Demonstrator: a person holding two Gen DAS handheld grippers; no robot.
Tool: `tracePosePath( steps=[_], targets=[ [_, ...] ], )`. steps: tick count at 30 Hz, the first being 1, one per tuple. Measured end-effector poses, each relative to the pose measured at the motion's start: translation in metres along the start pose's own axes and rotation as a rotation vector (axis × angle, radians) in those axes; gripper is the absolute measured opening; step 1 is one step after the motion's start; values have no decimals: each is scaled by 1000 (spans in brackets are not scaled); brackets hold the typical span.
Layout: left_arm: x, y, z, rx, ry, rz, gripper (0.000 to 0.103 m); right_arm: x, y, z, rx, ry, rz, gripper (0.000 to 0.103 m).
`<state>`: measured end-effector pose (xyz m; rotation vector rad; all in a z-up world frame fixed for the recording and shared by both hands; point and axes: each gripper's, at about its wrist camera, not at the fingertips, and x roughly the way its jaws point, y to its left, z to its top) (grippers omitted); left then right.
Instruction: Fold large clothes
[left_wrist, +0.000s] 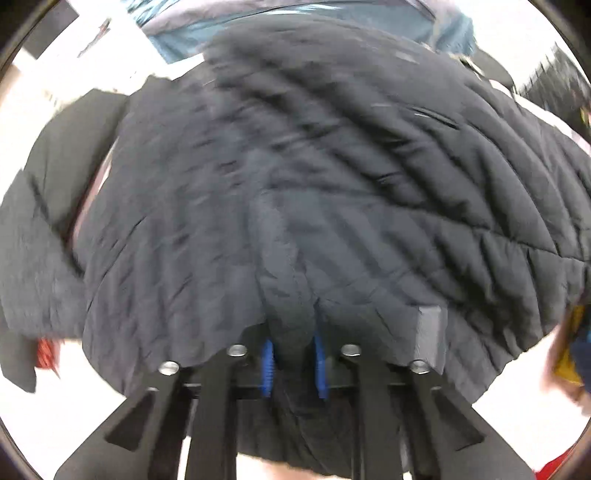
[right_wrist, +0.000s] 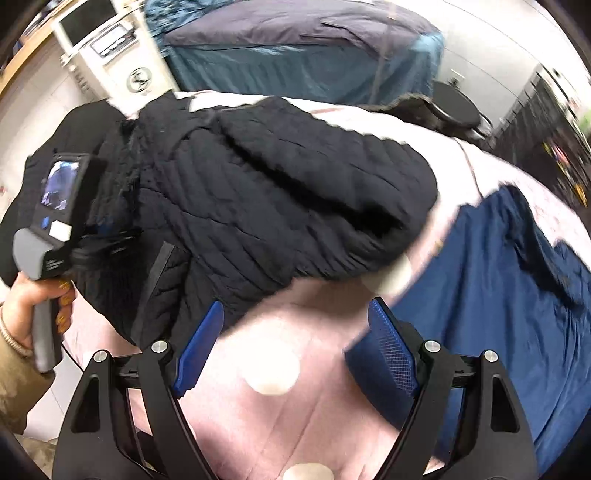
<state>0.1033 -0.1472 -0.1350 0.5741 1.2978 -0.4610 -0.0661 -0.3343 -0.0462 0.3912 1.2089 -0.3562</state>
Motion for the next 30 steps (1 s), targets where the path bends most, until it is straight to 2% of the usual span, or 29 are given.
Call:
tracePosePath(
  steps=[2,4,7,9,13,16,19,24,28,30],
  targets=[
    [-10,37,-18,-101,6,-43,11,6,18,12,-56,-3,19,80],
    [-20,70,-39,-176,1,-56,10,11,33,20,-97,1,45,80],
    [-28,109,-77,-257,-6,-59,10,20,56,29,-142,14,91,80],
    [-26,132,-106,-313,31,-48,10,27,70,33,-162,29,115,80],
    [-12,158,-165,-414,112,-78,10,39,87,40,-162,63,160,80],
    [-1,160,-194,-450,141,-100,10,47,91,42,-128,88,185,80],
    [5,160,-206,-464,147,-106,11,57,91,42,-100,109,188,80],
    [7,171,-199,-441,132,-100,11,72,102,59,-41,111,248,80],
    [13,178,-187,-465,137,-126,11,80,135,83,-66,66,290,80],
    [13,177,-185,-473,135,-132,11,97,164,92,-119,91,287,80]
  ],
)
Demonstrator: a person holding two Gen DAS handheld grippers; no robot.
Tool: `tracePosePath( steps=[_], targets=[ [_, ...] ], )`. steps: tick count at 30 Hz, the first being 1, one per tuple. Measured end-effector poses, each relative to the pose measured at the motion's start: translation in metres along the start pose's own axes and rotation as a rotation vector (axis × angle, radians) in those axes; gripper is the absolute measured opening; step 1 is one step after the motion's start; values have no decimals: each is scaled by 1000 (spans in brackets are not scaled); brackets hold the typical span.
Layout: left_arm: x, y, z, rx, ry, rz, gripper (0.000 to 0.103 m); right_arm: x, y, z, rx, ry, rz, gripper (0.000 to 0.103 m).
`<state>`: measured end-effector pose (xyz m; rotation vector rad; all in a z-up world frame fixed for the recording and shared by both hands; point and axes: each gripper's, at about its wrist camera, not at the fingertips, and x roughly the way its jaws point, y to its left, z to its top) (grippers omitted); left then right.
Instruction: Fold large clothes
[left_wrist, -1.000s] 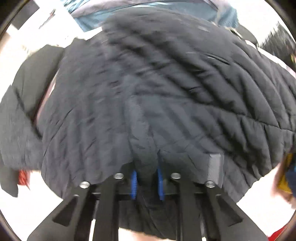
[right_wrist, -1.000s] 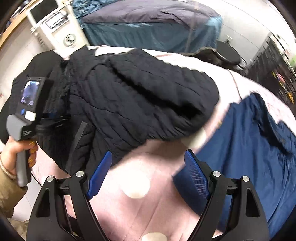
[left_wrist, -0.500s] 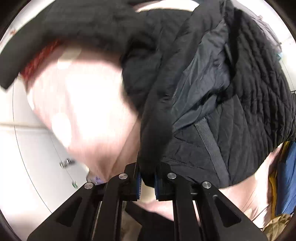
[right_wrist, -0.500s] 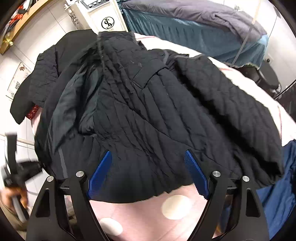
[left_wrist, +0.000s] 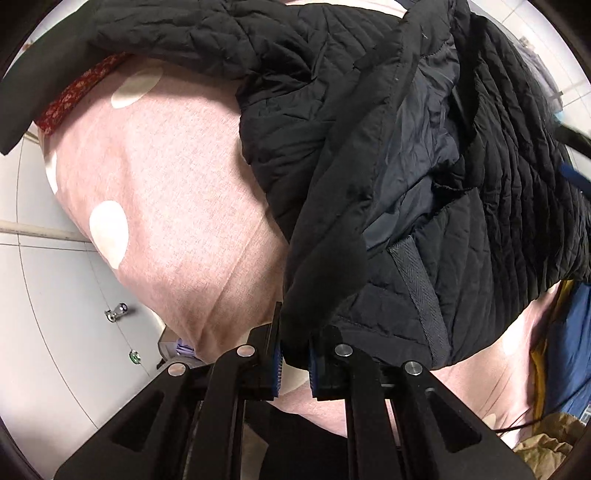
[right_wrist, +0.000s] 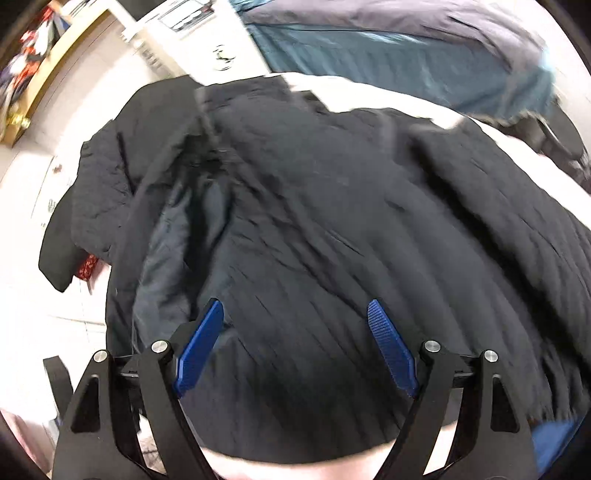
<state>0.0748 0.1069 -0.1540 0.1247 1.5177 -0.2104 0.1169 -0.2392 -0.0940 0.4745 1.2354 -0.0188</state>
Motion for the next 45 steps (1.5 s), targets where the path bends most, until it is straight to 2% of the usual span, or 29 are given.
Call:
tracePosePath(
  steps=[5,7,8,9,10,11,12,13,17,20,23,25,27,31,34,35,38,42,45],
  targets=[
    [5,-13,-14,7,-16,14,11,56,35,19,-30,20,-77,80],
    [3,-15,-24,4,-19,13,11,77,41,25,-31,46,-173,80],
    [3,-13,-24,1,-24,10,11,83,40,25,-31,49,-231,77],
    [2,-13,-27,-3,-27,6,11,83,39,25,-29,48,-268,54],
    [2,-12,-28,-9,-29,0,11,80,35,24,-19,40,-250,38],
    [1,-13,-31,-13,-30,-3,12,71,31,22,-12,25,-213,30],
    [0,-12,-31,-18,-29,-5,13,62,28,19,-23,16,-198,14],
    [1,-10,-32,-24,-27,-11,13,54,26,16,-33,6,-189,10],
    [3,-10,-34,-9,-25,-9,13,-19,5,-11,-53,-98,-165,7],
    [-3,-11,-35,9,-21,-15,13,-89,-21,-47,-37,-155,-172,7],
    [-9,-6,-40,1,-8,-71,14,-130,-51,-83,-1,-135,-166,6],
    [-12,-4,-46,-5,1,-118,16,-151,-69,-123,29,-93,-165,5],
    [-14,-3,-53,-2,16,-128,20,-164,-78,-159,41,-61,-166,5],
    [-14,2,-76,9,39,-82,37,-161,-88,-220,89,16,-178,4],
    [-14,19,-95,-51,48,-54,56,-156,-107,-250,179,62,-177,4],
    [-16,26,-100,-72,44,-40,59,-155,-116,-258,221,78,-168,4],
    [-18,53,-117,-169,32,32,58,-148,-134,-281,287,124,-185,4],
    [-14,100,-141,-365,73,70,58,-133,-147,-308,337,214,-166,4],
    [-21,119,-149,-408,44,99,58,-120,-154,-315,345,289,-146,5]
  ],
)
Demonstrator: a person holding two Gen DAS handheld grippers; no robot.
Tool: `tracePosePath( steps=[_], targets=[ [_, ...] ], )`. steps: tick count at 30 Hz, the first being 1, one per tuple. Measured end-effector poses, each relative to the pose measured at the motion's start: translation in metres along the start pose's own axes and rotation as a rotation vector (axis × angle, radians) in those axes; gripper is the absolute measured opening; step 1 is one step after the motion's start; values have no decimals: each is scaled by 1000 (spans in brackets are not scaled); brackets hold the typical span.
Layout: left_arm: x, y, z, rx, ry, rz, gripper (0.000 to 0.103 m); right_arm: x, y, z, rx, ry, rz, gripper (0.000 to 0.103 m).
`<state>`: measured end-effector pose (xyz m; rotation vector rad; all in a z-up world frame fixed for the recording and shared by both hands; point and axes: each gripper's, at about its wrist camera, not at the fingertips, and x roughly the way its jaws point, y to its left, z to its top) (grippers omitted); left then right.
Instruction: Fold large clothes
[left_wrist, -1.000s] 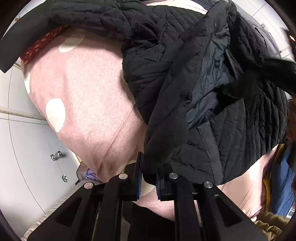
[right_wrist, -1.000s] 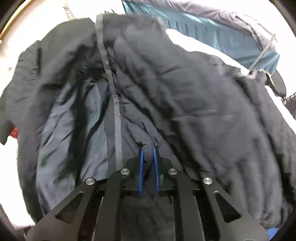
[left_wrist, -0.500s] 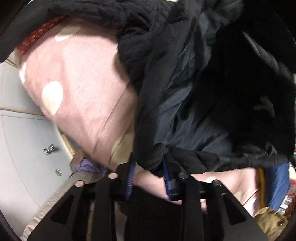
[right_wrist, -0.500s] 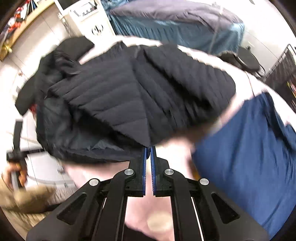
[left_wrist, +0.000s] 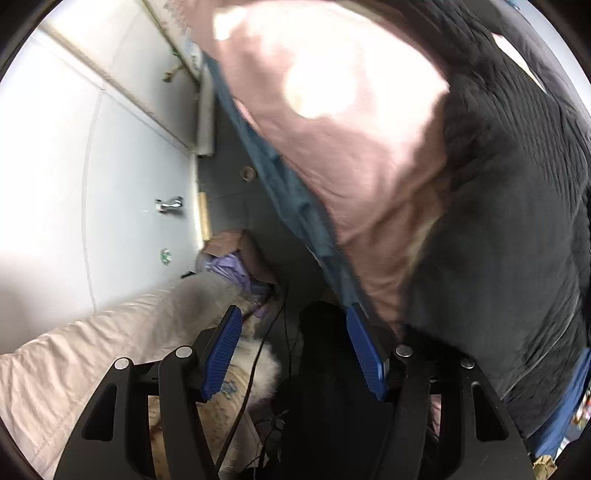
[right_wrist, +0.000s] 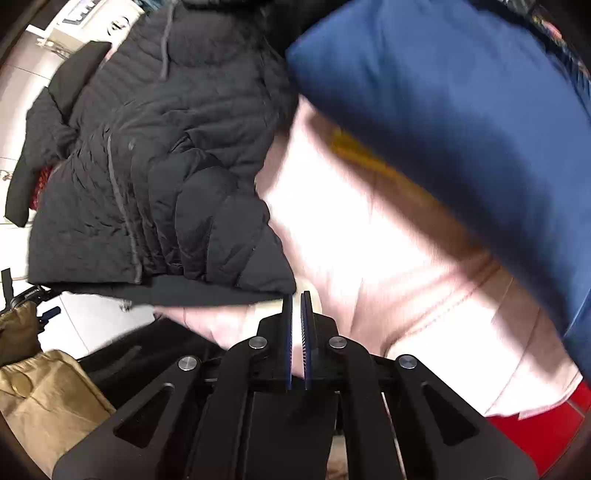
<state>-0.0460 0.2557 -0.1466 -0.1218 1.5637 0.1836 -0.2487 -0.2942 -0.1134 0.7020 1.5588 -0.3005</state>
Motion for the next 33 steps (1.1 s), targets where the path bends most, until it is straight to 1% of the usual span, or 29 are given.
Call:
tracePosePath(
  steps=[2,3,4,6,8,9,10,11,12,14,15,16,17,18,19,20,21,22,23,24,25,26,27,28,29,31,33],
  targets=[
    [-9,5,6,-9,-37,-1,58,-3,-3,2,-2,-1,-14,8],
    [-13,8,10,-18,-56,-9,58,-7,-4,2,-3,-21,-16,19],
    [-18,11,14,-27,-76,-19,59,-13,-5,3,-5,-46,-16,47],
    [-28,17,22,-37,-124,-34,61,-34,-7,5,-19,-148,-32,82],
    [-41,27,31,-58,-186,-13,64,-46,-8,8,-37,-206,-55,82],
    [-47,33,36,-78,-214,-2,65,-48,-9,11,-34,-219,-49,82],
    [-52,36,41,-92,-240,-10,68,-50,-11,13,-28,-231,-31,82],
    [-58,34,46,-93,-255,-32,69,-47,-8,19,-21,-239,0,82],
    [-59,25,53,-69,-252,-63,69,-45,-7,22,-22,-233,21,82],
    [-56,-1,57,4,-237,-101,69,-29,5,33,-52,-204,89,82],
    [-54,-21,56,64,-229,-122,69,-24,12,33,-64,-198,87,82],
    [-50,-40,54,124,-224,-132,69,-16,20,37,-75,-189,63,82],
    [-45,-67,48,211,-224,-132,69,-9,27,41,-86,-182,45,82],
    [-44,-85,44,271,-227,-127,69,-3,34,44,-101,-180,39,82],
    [-37,-109,36,348,-224,-116,69,2,40,45,-116,-178,31,82],
    [-29,-120,30,389,-212,-103,71,12,46,46,-145,-162,-1,82],
    [-13,-137,23,446,-185,-48,74,27,52,45,-179,-130,-50,82],
    [-8,-143,19,470,-174,-7,79,42,54,43,-205,-97,-93,82],
    [9,-150,14,502,-150,61,79,68,51,38,-227,-21,-162,82],
    [31,-152,9,527,-107,115,79,85,46,33,-213,33,-184,82],
    [42,-151,8,538,-81,136,81,101,39,27,-181,78,-178,82],
    [60,-148,7,551,-45,164,83,103,37,23,-175,50,-172,83],
    [67,-144,7,548,-28,165,87,101,41,20,-204,22,-189,84],
    [71,-140,9,528,-19,155,94,100,43,19,-218,26,-202,84],
    [73,-133,14,485,2,126,97,97,46,19,-230,32,-218,84],
    [77,-124,23,428,63,71,98,93,47,20,-231,50,-238,84],
    [78,-119,32,398,98,52,98,83,50,22,-237,54,-256,84]
  ],
)
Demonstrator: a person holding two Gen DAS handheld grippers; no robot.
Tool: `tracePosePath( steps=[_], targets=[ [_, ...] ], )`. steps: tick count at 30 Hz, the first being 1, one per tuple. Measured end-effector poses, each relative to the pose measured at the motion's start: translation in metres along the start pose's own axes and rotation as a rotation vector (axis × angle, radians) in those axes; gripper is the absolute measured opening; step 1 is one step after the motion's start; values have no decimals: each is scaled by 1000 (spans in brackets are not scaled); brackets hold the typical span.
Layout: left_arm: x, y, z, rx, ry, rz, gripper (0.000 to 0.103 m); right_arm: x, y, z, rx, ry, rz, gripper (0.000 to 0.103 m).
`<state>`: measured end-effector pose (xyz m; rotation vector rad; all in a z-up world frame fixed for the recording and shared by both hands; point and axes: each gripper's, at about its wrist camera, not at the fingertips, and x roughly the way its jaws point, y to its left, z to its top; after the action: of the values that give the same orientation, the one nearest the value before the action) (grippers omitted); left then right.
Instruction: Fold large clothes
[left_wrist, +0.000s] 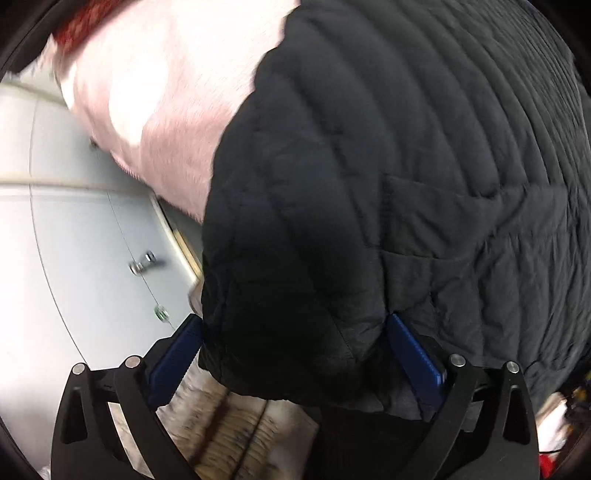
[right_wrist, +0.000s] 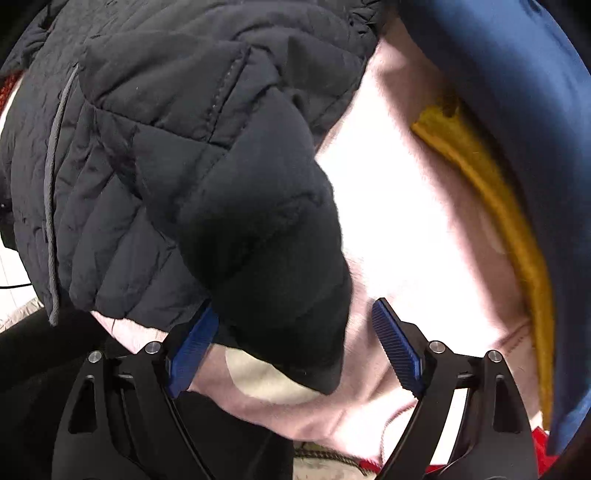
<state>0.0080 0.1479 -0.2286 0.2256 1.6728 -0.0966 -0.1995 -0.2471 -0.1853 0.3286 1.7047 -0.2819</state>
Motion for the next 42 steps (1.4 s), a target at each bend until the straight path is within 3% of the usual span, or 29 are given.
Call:
tracePosePath(
  steps=[4,9,11,14,16,22,25,32,36,38,42],
  targets=[
    [-32,-4,5,38,-88,53,95,-42,0,1,-48,-89,-36,84],
    [-73,-14,16,44,-180,2,95,-95,-7,15,-38,-203,22,84],
    [-89,-29,22,68,-222,-4,95,-121,-15,21,-32,-298,26,84],
    [-106,-56,37,124,-272,-17,95,-144,-14,44,-31,-428,-55,84],
    [-116,-79,47,165,-293,-30,95,-150,-16,63,-31,-461,-108,84],
    [-130,-135,52,258,-323,-30,95,-148,-10,105,-50,-493,-190,84],
    [-122,-135,51,271,-301,-34,95,-136,-17,115,-32,-489,-217,84],
    [-103,-126,38,250,-247,19,95,-96,-38,160,-34,-458,-385,84],
    [-100,-115,43,218,-235,36,95,-82,-42,172,-75,-495,-426,83],
    [-99,-117,46,229,-230,52,95,-83,-42,174,-86,-540,-442,67],
    [-109,-139,55,281,-250,65,95,-94,-42,171,-44,-625,-365,35]
  ],
)
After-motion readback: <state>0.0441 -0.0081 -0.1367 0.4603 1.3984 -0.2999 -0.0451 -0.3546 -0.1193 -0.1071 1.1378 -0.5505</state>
